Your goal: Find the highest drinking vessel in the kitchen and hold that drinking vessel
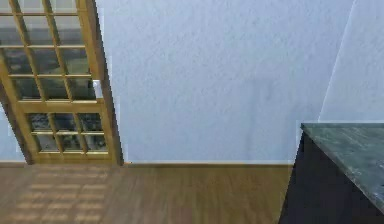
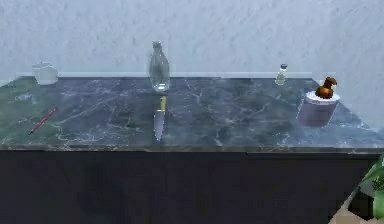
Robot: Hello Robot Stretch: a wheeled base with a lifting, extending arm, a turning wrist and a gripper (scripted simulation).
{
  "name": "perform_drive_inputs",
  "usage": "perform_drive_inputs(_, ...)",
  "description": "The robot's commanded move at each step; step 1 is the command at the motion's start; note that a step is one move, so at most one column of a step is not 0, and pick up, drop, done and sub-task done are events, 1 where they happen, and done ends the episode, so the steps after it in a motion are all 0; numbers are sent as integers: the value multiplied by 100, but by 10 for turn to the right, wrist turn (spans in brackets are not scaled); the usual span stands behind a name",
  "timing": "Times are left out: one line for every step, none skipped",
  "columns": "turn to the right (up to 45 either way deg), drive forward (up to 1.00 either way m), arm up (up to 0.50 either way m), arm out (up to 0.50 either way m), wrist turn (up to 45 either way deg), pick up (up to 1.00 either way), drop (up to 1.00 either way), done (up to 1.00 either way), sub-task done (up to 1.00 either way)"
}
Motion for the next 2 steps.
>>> perform_drive_inputs(-330,0,0,0,0,0,0,0,0)
perform_drive_inputs(450,0,0,0,0,0,0,0,0)
